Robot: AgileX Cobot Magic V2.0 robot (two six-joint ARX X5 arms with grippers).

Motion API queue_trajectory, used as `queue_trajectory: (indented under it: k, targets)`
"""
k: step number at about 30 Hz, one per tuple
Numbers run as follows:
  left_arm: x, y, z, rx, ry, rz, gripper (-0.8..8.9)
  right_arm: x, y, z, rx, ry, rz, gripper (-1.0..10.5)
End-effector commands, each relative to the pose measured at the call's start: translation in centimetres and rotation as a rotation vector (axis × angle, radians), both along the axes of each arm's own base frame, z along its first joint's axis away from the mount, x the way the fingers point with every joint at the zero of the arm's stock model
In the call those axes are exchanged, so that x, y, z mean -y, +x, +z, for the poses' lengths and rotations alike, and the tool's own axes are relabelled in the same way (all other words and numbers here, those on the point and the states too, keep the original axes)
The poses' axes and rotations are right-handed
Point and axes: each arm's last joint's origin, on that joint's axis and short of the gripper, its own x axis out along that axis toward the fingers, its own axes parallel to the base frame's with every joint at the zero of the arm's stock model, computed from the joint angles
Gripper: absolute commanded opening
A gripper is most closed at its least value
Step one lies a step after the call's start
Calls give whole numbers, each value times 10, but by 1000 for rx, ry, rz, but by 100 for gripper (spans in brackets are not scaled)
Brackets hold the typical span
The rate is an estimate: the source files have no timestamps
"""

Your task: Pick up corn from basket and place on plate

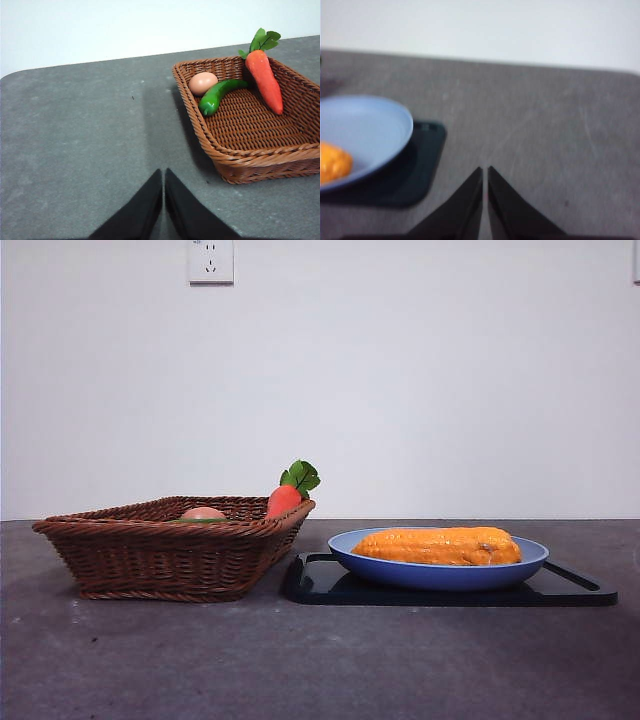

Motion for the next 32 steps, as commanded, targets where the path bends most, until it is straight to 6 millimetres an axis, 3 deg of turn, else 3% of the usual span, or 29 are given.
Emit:
queue_trajectory:
  k: [1, 32]
  targets:
    - [0, 1, -9, -20, -3, 3, 8, 0, 0, -5, -32, -2, -1, 2]
    - [0, 1, -9, -20, -3, 3, 8, 0, 0, -3, -12, -4, 0, 2]
